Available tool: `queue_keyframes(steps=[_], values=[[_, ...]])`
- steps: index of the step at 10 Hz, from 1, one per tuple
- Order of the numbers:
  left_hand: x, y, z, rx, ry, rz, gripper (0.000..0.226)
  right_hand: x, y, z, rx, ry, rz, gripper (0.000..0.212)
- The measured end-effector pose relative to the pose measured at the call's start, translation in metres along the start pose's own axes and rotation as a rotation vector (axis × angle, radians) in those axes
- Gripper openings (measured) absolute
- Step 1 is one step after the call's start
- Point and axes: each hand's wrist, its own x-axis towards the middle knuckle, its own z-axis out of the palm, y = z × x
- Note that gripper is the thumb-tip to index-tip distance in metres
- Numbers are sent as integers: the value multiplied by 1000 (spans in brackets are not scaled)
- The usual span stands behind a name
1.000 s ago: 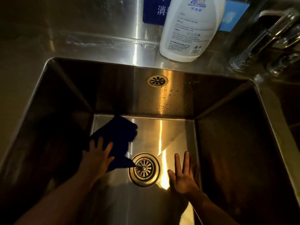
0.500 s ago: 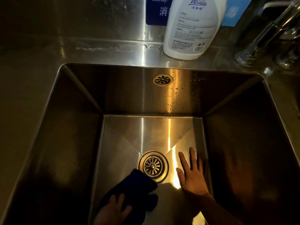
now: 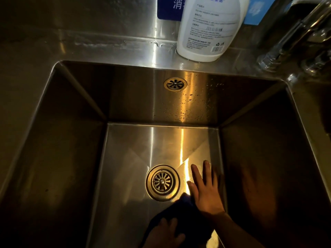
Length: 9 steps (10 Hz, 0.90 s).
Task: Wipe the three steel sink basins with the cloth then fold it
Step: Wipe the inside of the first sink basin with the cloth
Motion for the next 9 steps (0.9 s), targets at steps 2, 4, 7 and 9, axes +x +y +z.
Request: queue_keyframes(steps=[2,4,7,9], values=[[4,45,2,40,115,50,57,-25,-49,-18,-178,67,190,65],[-21,-58,-37,72,962,307,21,-78,-96,11,-83,249,349,64],[4,-136,-91,130,991,-59,69,-89,-51,47,-207,76,152,51],[14,-144,-84,147,1055,-66,67,15,-28,-13,-311,-52,-186,106]])
